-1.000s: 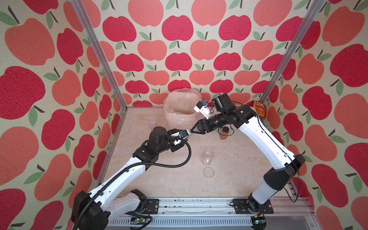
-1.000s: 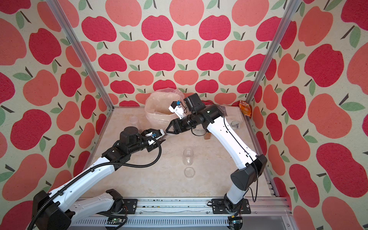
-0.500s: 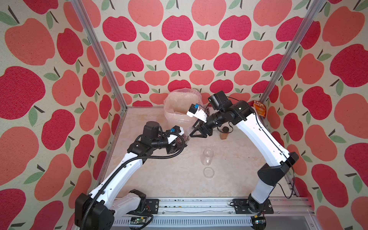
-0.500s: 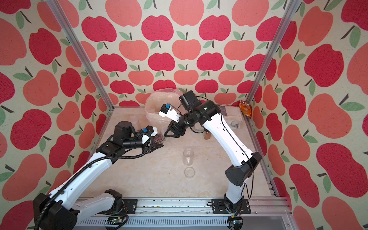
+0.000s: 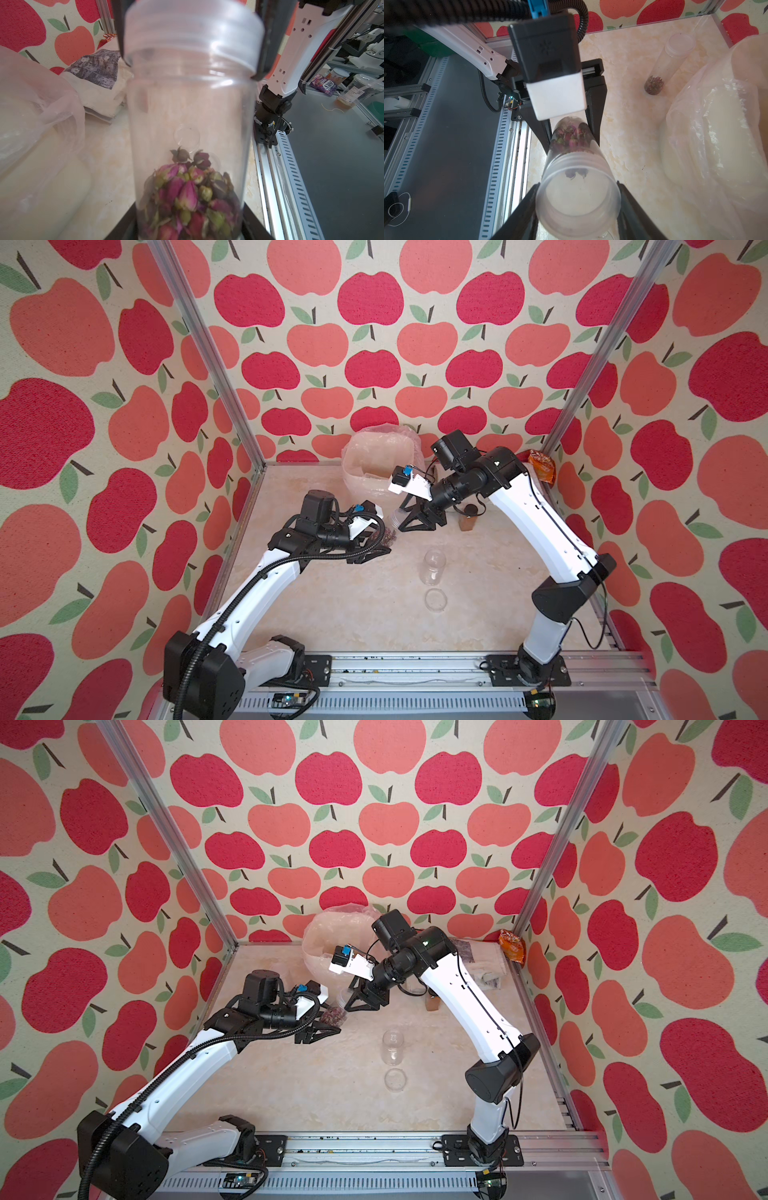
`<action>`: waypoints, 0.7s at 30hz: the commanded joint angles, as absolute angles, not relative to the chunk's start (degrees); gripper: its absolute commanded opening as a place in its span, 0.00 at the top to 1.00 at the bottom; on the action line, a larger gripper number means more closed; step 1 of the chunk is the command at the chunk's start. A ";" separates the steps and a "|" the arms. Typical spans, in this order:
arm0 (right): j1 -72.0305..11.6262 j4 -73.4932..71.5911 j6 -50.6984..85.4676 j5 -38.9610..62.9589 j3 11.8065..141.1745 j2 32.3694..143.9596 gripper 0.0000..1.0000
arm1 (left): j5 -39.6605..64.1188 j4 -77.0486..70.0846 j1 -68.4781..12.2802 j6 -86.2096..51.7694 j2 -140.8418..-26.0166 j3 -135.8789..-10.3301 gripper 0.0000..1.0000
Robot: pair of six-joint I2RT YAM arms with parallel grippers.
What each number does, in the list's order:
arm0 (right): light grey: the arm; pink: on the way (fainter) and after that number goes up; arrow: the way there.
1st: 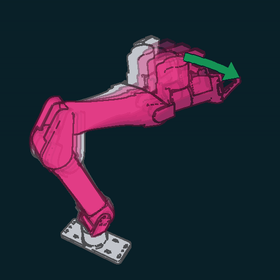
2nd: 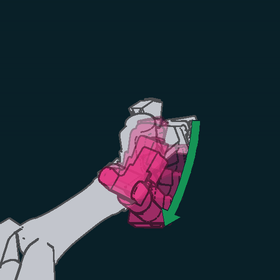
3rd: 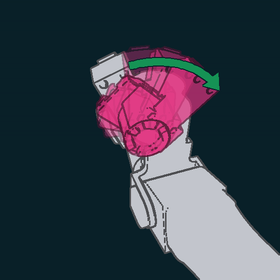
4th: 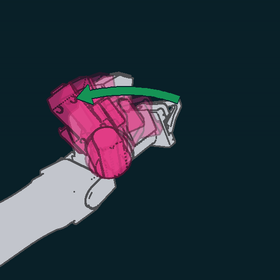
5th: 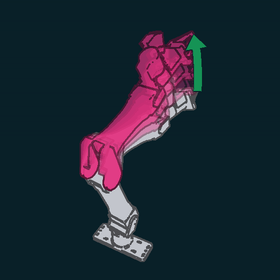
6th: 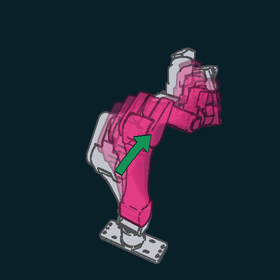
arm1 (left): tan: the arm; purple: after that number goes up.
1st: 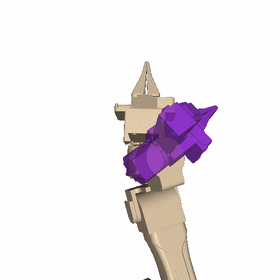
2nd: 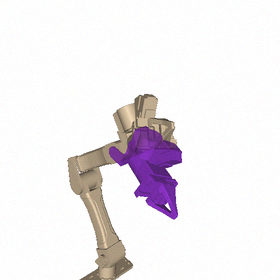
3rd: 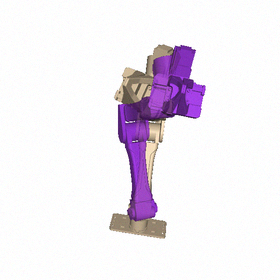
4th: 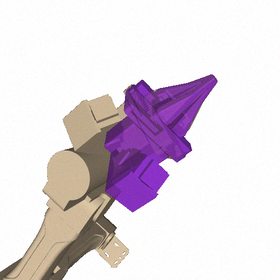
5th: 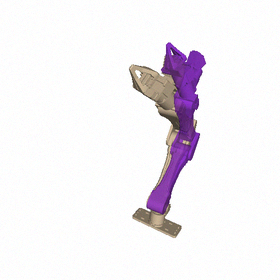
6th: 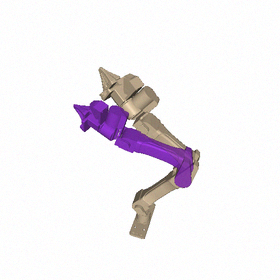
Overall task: Empty the moldy dried flower tea in the jars
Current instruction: Unscrew the lid from the jar.
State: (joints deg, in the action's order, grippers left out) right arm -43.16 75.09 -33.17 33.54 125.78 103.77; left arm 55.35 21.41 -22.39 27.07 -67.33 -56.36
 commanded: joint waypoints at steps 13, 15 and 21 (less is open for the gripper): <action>-40.61 58.70 -2.19 28.62 121.13 93.75 0.04 | 30.92 5.59 -25.15 27.67 -59.78 -49.75 0.92; -38.71 56.05 4.56 29.12 118.72 92.06 0.02 | 28.15 5.03 -25.83 28.72 -58.94 -49.10 0.93; -37.28 57.17 13.80 31.20 117.29 92.47 0.01 | 22.55 3.48 -27.08 32.28 -57.61 -47.35 0.93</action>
State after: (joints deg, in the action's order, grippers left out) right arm -37.04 57.78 5.72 29.63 118.48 91.83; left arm 26.65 6.52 -26.85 29.67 -58.39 -48.18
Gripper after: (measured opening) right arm 0.992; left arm 0.562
